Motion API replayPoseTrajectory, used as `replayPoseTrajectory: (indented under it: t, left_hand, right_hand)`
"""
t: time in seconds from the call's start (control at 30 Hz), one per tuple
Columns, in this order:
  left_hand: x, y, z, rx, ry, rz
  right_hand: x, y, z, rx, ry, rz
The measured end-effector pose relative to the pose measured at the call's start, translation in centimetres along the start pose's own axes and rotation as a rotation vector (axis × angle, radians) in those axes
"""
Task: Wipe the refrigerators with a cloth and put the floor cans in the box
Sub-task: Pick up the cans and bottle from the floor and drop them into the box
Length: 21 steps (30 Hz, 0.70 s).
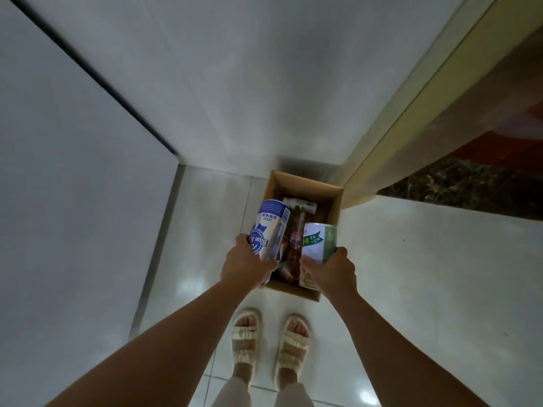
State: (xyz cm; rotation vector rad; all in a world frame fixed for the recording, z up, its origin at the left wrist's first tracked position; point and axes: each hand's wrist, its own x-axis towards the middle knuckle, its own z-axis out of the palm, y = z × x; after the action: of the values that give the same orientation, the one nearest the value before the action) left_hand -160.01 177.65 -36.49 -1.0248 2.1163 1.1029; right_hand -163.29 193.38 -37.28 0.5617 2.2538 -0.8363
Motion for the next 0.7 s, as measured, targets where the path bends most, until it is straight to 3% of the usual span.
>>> replayPoseTrajectory:
  t: [0.37,0.7]
  left_hand:
    - [17.6,-8.9,12.6,0.126,-0.039,-0.024]
    - [26.0,-13.7,20.2,0.199,-0.025,-0.08]
  right_hand:
    - [17.1,7.1,15.1,0.065,-0.062,0.096]
    - [25.3,12.1,22.3,0.171,-0.056,0.194]
